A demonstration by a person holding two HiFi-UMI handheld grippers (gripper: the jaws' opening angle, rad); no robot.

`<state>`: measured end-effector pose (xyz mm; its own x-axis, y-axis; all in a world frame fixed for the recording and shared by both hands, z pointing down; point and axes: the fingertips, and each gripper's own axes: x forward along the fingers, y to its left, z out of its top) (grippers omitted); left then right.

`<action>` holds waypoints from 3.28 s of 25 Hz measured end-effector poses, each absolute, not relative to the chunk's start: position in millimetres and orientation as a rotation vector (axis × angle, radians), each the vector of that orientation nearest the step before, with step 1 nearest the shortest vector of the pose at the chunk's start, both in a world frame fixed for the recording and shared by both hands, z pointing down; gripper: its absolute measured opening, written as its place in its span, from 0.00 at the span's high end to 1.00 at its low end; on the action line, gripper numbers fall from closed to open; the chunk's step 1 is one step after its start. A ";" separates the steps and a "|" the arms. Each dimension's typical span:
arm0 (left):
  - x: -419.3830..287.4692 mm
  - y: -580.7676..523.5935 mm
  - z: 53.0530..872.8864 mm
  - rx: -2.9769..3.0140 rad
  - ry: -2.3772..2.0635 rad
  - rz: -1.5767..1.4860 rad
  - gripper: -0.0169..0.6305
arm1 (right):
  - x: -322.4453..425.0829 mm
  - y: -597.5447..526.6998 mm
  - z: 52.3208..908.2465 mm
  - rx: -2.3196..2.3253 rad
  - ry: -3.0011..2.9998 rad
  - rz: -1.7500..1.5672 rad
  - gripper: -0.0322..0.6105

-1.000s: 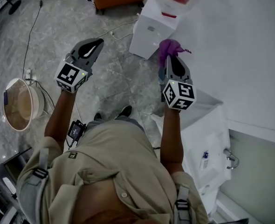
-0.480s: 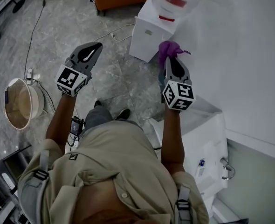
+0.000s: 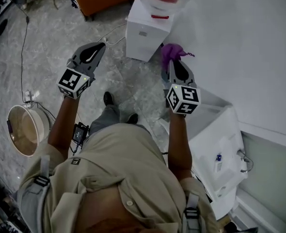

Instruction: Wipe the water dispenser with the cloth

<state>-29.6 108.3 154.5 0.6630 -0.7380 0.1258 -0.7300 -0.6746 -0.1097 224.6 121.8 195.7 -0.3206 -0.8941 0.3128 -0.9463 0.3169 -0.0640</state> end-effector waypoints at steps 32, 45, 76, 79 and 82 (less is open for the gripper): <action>-113.1 -68.5 219.5 -2.966 1.120 -0.238 0.94 | 150.5 -56.9 273.3 1.798 -2.143 0.362 0.86; -119.2 -83.3 267.9 -2.961 1.395 -0.358 0.94 | 133.5 -124.1 387.4 1.526 -2.057 0.161 0.86; -65.8 -87.8 373.6 -3.103 1.312 -0.558 0.94 | 265.5 -154.6 530.1 1.768 -1.773 0.282 0.86; -64.5 -86.7 374.2 -3.105 1.312 -0.560 0.94 | 259.6 -154.5 531.8 1.770 -1.771 0.295 0.87; -67.9 -86.8 376.3 -3.104 1.325 -0.559 0.94 | 242.4 -157.1 534.5 1.770 -1.805 0.339 0.87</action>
